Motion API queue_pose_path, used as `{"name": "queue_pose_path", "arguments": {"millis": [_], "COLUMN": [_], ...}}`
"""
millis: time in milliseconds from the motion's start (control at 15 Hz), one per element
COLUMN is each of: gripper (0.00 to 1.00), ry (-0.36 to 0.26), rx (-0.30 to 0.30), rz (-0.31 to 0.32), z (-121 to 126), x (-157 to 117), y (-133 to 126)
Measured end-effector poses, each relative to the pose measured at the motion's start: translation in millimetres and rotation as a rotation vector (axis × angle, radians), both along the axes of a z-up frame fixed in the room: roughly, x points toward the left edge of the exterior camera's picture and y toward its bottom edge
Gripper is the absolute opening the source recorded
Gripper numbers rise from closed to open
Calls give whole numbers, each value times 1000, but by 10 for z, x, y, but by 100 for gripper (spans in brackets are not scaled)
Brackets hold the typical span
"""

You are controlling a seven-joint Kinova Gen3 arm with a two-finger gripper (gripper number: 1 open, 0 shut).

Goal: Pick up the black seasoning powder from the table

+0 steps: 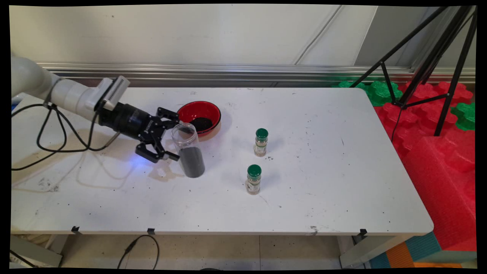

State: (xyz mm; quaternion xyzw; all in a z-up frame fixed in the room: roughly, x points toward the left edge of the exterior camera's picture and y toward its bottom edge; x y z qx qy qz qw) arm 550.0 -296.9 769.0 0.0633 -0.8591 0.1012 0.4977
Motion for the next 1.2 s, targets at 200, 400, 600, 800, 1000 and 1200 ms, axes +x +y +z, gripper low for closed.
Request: {"name": "queue_pose_path", "arguments": {"millis": [200, 400, 600, 800, 1000, 1200], "gripper": [100, 100, 100, 100, 100, 100], "ry": [13, 26, 32, 35, 38, 40], "rx": [-1, 0, 4, 7, 10, 10], "rz": [-3, -2, 0, 2, 2, 3], "z": [-75, -157, -226, -277, -312, -331], "x": [-99, -197, -252, -281, -305, -325], "y": [-44, -90, -111, -113, -101, -88]}}
